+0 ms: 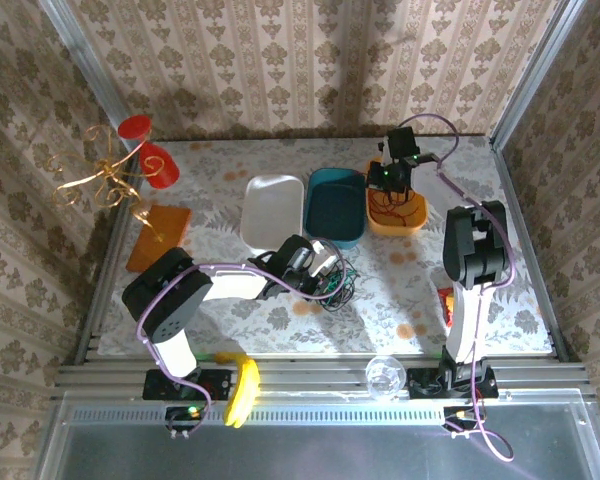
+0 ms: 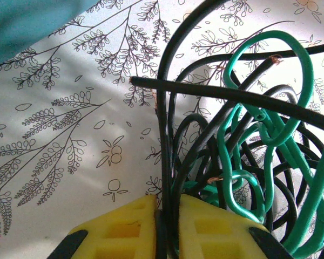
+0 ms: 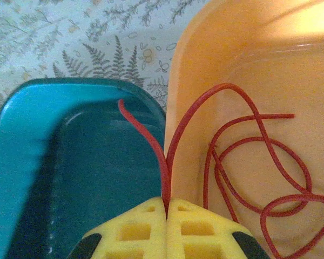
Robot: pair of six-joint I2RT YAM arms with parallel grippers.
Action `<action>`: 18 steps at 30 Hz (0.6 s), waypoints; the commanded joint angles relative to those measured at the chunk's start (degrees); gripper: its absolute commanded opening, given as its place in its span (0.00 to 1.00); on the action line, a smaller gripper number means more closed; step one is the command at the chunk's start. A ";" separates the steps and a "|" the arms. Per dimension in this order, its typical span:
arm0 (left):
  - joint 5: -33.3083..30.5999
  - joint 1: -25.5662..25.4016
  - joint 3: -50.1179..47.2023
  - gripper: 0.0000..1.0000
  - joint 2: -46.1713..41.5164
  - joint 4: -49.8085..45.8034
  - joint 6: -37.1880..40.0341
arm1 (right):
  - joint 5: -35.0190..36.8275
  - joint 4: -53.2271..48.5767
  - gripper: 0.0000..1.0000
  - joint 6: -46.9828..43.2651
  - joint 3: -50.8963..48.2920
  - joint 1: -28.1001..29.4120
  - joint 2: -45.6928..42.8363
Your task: Untangle the cables
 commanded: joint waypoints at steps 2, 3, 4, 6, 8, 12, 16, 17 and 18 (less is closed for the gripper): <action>0.06 -0.63 0.27 0.15 1.88 -5.09 1.25 | -2.25 2.32 0.02 2.22 -3.03 -1.15 -4.00; 0.06 -0.62 0.27 0.15 1.79 -5.13 1.37 | -2.36 2.82 0.02 2.42 -4.00 -1.36 -4.56; 0.06 -0.73 0.27 0.15 1.79 -5.22 1.32 | -2.38 3.16 0.02 2.67 -4.95 -1.54 -5.12; 0.06 -0.72 0.27 0.14 1.79 -5.22 1.49 | -3.04 3.88 0.02 3.33 -6.63 -2.18 -6.36; 0.17 -0.73 0.36 0.15 1.88 -5.29 1.46 | -4.60 5.18 0.02 4.60 -8.72 -3.06 -7.73; 0.32 -0.74 0.45 0.15 1.97 -5.30 1.50 | -7.90 8.40 0.02 7.93 -13.64 -5.24 -10.88; 0.41 -0.81 0.45 0.15 1.97 -5.40 1.66 | -7.67 8.53 0.02 8.84 -16.57 -7.14 -12.37; 0.41 -0.82 0.45 0.15 1.95 -5.40 1.67 | -7.57 8.44 0.02 9.00 -16.95 -7.70 -12.25; 0.41 -0.83 0.45 0.14 1.88 -5.36 1.61 | -7.21 8.33 0.02 9.18 -17.27 -8.24 -12.08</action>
